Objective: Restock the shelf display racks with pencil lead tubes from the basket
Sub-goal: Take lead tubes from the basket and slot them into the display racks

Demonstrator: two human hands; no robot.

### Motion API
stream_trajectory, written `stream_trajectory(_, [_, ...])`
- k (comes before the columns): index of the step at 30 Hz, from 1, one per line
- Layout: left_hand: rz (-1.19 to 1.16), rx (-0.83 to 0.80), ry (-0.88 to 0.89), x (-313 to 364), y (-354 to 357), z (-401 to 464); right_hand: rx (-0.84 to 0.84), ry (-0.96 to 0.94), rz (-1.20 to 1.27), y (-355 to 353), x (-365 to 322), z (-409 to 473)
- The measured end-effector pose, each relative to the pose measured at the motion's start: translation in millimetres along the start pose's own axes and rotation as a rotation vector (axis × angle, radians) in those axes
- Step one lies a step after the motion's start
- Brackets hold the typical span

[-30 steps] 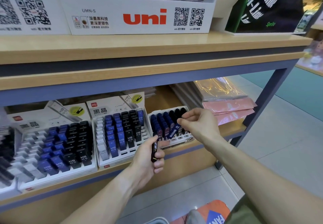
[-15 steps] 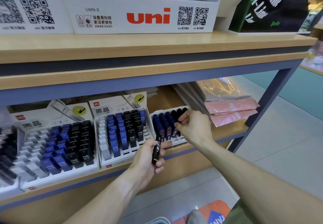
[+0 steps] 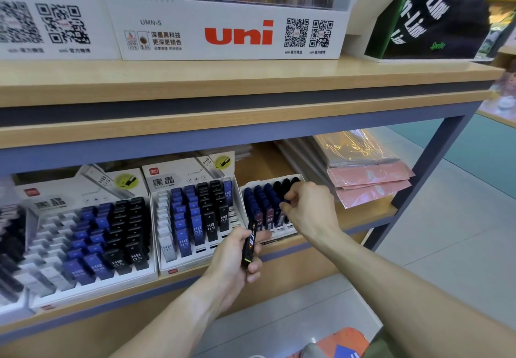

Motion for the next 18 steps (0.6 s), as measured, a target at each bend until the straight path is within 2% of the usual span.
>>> stream_trajectory(8, [-0.011,-0.006,0.009,0,-2,0,-0.017,-0.036,-0.08,7,-6,-3])
stream_trajectory(14, [0.002,-0.021,0.047,7,5,-10,-0.034,0.008,-0.027,10,0,-1])
stream_trajectory(16, [0.004,-0.05,0.05,9,7,-12,-0.03,0.036,0.071,3,-1,-3])
stream_trajectory(18, [0.006,-0.091,0.039,10,8,-14,-0.116,0.067,0.304,2,-5,-7])
Point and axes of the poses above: each hand's wrist, its own z-axis towards the middle knuckle, its own y-axis out of the palm, x = y × z, the point moved 6 cm from there along z, towards the middle knuckle, and after that the axes turned 3 degrees about -x, right-handed, at the moved point
